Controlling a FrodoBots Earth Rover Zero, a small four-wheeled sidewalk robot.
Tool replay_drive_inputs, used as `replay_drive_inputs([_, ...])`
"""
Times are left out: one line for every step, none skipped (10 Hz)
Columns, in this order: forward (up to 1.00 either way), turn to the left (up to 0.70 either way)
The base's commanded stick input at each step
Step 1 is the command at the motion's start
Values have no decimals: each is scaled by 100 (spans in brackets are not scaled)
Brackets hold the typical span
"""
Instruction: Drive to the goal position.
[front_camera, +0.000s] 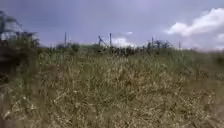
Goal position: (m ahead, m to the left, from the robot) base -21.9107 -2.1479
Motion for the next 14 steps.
replay_drive_inputs([-70, 0])
replay_drive_inputs([-70, 14])
replay_drive_inputs([-70, 27])
replay_drive_inputs([-70, 27])
replay_drive_inputs([-70, 17])
replay_drive_inputs([-70, 0])
replay_drive_inputs([-70, 0])
replay_drive_inputs([-29, 0])
replay_drive_inputs([0, 0])
replay_drive_inputs([0, 0])
replay_drive_inputs([0, 0])
replay_drive_inputs([0, 0])
replay_drive_inputs([0, 0])
replay_drive_inputs([0, 0])
